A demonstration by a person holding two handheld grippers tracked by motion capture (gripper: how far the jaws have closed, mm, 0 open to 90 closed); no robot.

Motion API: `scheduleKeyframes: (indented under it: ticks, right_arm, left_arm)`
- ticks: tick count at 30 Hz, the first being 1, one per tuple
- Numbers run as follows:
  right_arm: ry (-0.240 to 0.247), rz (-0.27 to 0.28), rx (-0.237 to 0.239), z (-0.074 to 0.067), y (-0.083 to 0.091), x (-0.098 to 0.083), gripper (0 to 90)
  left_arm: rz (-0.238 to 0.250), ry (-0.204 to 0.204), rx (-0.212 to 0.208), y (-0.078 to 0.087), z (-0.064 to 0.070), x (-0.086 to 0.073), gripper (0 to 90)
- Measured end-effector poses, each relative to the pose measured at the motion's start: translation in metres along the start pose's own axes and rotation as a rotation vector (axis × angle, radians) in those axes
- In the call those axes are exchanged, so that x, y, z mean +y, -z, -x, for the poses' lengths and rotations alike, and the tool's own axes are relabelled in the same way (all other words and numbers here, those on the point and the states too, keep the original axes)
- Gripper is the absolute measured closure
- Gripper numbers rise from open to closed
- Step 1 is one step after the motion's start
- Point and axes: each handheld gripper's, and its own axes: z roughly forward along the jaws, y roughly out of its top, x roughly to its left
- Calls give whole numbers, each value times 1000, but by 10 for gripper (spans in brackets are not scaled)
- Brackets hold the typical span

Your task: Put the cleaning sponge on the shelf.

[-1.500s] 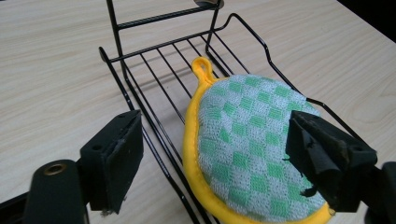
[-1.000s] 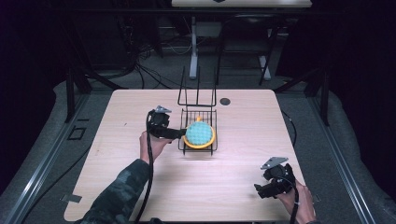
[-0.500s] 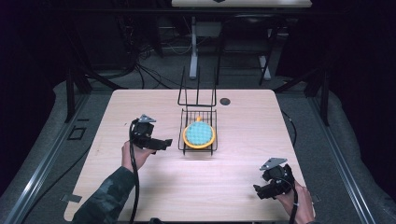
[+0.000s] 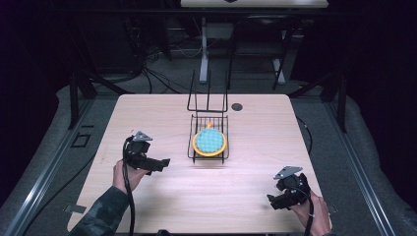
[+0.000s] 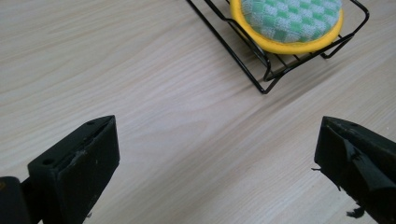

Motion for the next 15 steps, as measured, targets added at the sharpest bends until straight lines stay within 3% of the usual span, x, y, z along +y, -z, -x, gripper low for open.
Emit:
scheduleKeyframes:
  ticks: [5, 8, 15]
  right_arm:
    - [-4, -2, 0, 0, 0, 0, 100]
    - [-3, -4, 2, 0, -1, 0, 100]
    - [-2, -7, 1, 1, -1, -1, 100]
  left_arm:
    - [-17, 15, 12, 4, -5, -14, 1]
    - [-46, 43, 13, 1, -8, -25, 1]
    - [-80, 61, 36, -5, -14, -41, 0]
